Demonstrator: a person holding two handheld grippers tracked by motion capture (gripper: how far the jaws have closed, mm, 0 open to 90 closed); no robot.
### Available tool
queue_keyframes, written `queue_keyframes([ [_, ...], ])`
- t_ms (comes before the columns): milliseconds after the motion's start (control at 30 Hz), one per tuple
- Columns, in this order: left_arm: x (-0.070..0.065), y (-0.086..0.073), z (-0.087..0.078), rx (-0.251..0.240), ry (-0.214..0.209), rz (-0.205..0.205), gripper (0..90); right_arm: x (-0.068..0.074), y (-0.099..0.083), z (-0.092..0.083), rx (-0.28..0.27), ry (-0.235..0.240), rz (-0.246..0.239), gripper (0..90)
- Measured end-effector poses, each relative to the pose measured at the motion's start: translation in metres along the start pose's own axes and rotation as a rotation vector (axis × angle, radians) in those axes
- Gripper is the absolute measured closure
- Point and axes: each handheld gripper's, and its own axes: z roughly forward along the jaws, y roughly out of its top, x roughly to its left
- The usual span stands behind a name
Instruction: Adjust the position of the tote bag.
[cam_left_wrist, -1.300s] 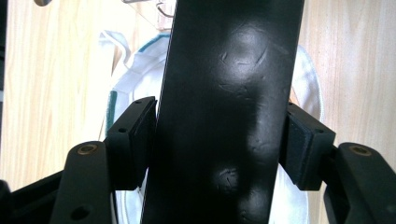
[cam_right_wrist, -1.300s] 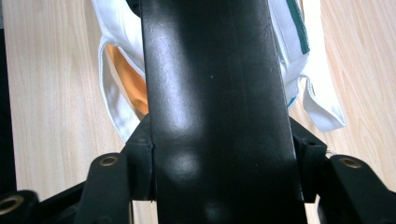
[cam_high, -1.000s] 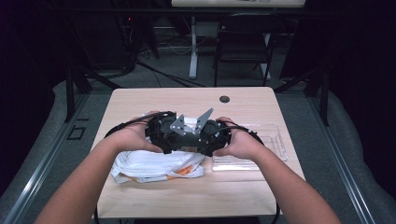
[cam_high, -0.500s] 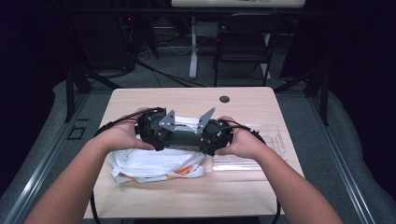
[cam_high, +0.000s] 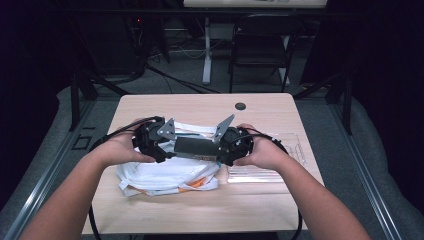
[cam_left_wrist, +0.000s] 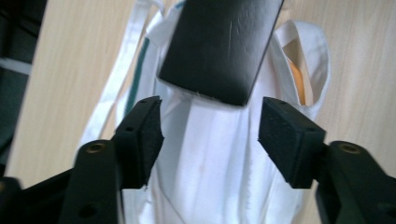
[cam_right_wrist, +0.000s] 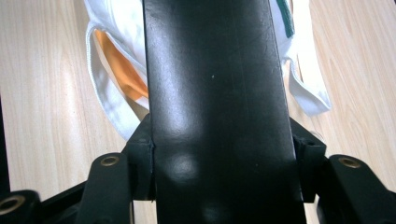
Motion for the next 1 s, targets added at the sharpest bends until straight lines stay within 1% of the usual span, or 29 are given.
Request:
queue_keyframes([
  [100, 0.000, -0.007, 0.007, 0.015, 0.011, -0.041, 44.2, -0.002, -0.003, -0.002, 0.005, -0.005, 0.005, 41.6],
  [200, 0.001, -0.016, 0.014, 0.026, 0.013, -0.082, 45.1, -0.003, -0.005, -0.004, 0.006, -0.010, 0.007, 41.6],
  [267, 0.002, -0.020, 0.018, 0.033, 0.004, -0.112, 46.0, -0.003, -0.007, -0.005, 0.008, -0.012, 0.006, 41.6],
  [300, 0.002, -0.022, 0.019, 0.037, 0.002, -0.119, 46.0, -0.004, -0.007, -0.005, 0.015, -0.013, 0.001, 41.6],
  [367, 0.002, -0.026, 0.021, 0.037, -0.002, -0.138, 47.2, -0.003, -0.009, -0.005, 0.004, -0.015, 0.012, 41.6],
  [433, 0.003, -0.029, 0.023, 0.034, 0.009, -0.136, 46.2, -0.004, -0.009, -0.006, 0.009, -0.018, 0.011, 41.6],
  [467, 0.002, -0.030, 0.024, 0.036, 0.004, -0.148, 46.3, -0.005, -0.010, -0.006, 0.002, -0.016, 0.014, 41.6],
  [500, 0.002, -0.031, 0.026, 0.035, 0.000, -0.150, 47.0, -0.005, -0.010, -0.007, 0.013, -0.019, 0.007, 41.6],
  [533, 0.002, -0.032, 0.027, 0.029, 0.022, -0.135, 45.8, -0.006, -0.010, -0.008, 0.012, -0.021, 0.008, 41.6],
  [567, 0.002, -0.033, 0.028, 0.025, 0.027, -0.137, 45.2, -0.005, -0.011, -0.008, 0.008, -0.024, 0.012, 41.6],
  [600, 0.002, -0.034, 0.028, 0.029, 0.022, -0.155, 46.0, -0.005, -0.011, -0.008, 0.001, -0.024, 0.016, 41.6],
  [633, 0.002, -0.035, 0.029, 0.040, 0.014, -0.180, 47.3, -0.006, -0.012, -0.008, 0.009, -0.027, 0.010, 41.6],
  [700, 0.003, -0.036, 0.031, 0.063, 0.023, -0.205, 48.5, -0.006, -0.012, -0.009, 0.009, -0.029, 0.011, 41.6],
  [733, 0.003, -0.038, 0.032, 0.073, 0.025, -0.225, 48.4, -0.006, -0.013, -0.009, 0.009, -0.030, 0.011, 41.6],
  [800, 0.003, -0.041, 0.034, 0.082, 0.025, -0.256, 47.4, -0.007, -0.013, -0.010, 0.015, -0.032, 0.003, 41.6],
  [833, 0.004, -0.042, 0.035, 0.084, 0.024, -0.265, 46.8, -0.007, -0.014, -0.010, 0.009, -0.035, 0.008, 41.6],
  [867, 0.003, -0.044, 0.036, 0.074, 0.020, -0.279, 46.8, -0.008, -0.015, -0.011, 0.009, -0.034, 0.006, 41.6],
  [1000, 0.001, -0.050, 0.039, 0.080, 0.033, -0.295, 46.9, -0.010, -0.018, -0.013, 0.017, -0.037, 0.009, 41.6],
])
